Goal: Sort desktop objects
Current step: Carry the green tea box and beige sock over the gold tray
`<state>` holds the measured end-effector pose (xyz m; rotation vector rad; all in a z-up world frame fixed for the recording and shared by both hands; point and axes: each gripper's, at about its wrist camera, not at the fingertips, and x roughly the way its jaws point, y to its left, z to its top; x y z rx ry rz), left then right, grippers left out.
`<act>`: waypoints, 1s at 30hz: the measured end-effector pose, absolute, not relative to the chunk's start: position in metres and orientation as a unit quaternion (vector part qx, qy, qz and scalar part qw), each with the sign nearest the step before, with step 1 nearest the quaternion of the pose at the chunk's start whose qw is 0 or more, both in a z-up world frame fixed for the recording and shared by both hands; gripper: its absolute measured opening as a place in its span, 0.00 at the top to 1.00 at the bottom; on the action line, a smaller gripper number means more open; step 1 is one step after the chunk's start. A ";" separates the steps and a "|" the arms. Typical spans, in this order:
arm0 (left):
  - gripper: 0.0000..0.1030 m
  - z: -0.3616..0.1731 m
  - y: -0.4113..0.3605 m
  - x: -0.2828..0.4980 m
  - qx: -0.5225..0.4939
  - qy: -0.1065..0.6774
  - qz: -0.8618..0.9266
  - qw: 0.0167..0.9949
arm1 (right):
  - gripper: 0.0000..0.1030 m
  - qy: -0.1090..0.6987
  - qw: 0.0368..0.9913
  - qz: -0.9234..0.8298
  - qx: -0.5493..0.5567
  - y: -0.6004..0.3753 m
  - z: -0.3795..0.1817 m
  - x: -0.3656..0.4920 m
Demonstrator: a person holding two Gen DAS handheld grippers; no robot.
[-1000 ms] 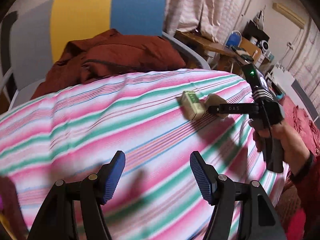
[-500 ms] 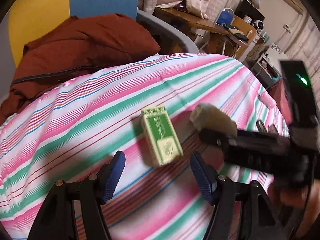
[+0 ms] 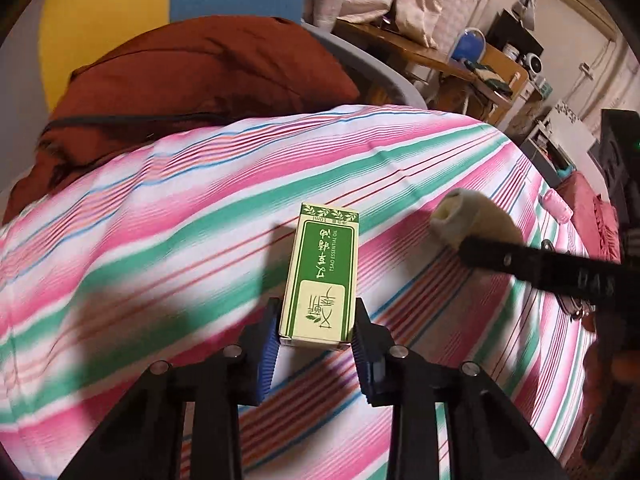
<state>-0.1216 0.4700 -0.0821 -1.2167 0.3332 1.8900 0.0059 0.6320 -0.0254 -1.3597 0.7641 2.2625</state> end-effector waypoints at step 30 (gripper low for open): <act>0.68 -0.043 0.152 -0.012 -0.420 -0.005 0.822 0.384 | 0.38 0.101 0.053 0.850 -0.514 0.458 0.005 -0.022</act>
